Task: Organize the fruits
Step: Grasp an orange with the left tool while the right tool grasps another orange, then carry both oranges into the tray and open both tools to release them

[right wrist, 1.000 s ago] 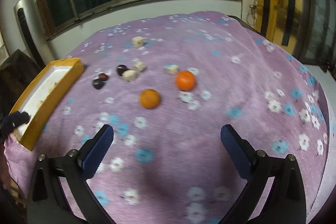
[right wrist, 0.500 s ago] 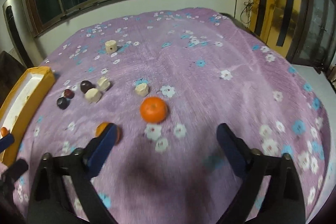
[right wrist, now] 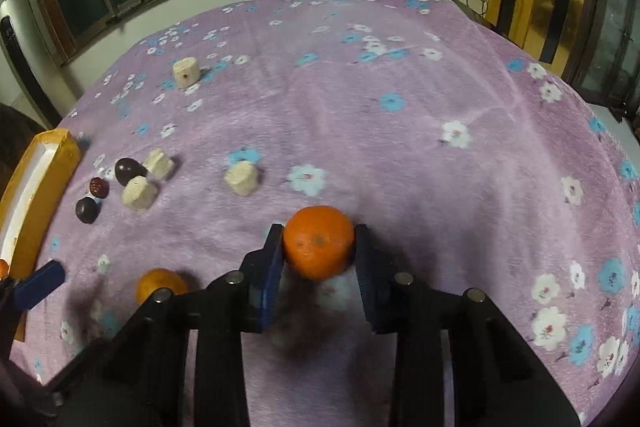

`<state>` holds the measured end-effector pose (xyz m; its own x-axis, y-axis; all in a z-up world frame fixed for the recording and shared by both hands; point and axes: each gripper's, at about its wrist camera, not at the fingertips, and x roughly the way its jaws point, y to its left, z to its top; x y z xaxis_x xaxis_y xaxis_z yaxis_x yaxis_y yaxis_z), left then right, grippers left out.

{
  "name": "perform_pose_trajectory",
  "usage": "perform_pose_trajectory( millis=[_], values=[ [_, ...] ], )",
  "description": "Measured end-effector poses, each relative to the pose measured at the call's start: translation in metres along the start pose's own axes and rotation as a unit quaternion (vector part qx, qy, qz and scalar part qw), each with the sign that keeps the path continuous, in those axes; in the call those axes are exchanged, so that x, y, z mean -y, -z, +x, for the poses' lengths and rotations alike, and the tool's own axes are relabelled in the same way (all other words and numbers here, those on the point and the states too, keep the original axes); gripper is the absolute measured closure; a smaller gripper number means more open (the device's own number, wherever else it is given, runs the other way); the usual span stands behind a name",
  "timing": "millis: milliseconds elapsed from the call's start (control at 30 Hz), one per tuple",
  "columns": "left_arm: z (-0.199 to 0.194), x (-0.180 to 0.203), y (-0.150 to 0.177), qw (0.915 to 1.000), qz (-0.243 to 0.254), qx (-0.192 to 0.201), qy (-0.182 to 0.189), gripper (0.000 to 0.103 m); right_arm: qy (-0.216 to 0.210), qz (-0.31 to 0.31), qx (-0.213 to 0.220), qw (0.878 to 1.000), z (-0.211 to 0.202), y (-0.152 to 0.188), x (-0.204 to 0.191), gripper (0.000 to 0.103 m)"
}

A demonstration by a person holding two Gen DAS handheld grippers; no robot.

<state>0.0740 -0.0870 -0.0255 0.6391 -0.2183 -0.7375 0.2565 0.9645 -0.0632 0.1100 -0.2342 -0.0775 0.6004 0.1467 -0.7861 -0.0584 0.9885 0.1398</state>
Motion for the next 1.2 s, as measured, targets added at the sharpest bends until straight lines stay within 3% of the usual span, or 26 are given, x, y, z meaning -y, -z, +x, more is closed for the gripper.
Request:
perform_pose_trajectory(
  millis=[33,67,100,367,800,1200],
  values=[
    [0.006,0.003,-0.002,1.0,0.002,-0.003,-0.002,0.033,0.001,0.004,0.002,1.0,-0.002,0.001,0.004,0.067],
    [0.013,0.004,-0.004,0.9998,0.006,-0.015,-0.007,0.061,-0.001,0.008,0.003,1.0,-0.004,0.002,0.008,0.067],
    [0.02,0.004,-0.005,0.9994,0.01,-0.033,-0.009,0.071,-0.002,0.011,0.003,1.0,-0.003,0.003,0.01,0.067],
    [-0.007,-0.011,0.007,0.9994,0.009,-0.01,-0.032,0.072,-0.002,0.007,0.01,1.0,-0.009,0.008,0.007,0.067],
    [-0.059,-0.063,0.04,0.9968,-0.049,0.01,-0.063,0.072,-0.008,-0.013,0.025,1.0,-0.046,0.052,-0.045,0.067],
    [-0.08,-0.082,0.056,0.9934,-0.076,0.019,-0.084,0.072,-0.02,-0.04,0.032,0.999,-0.068,0.082,-0.09,0.067]
  ],
)
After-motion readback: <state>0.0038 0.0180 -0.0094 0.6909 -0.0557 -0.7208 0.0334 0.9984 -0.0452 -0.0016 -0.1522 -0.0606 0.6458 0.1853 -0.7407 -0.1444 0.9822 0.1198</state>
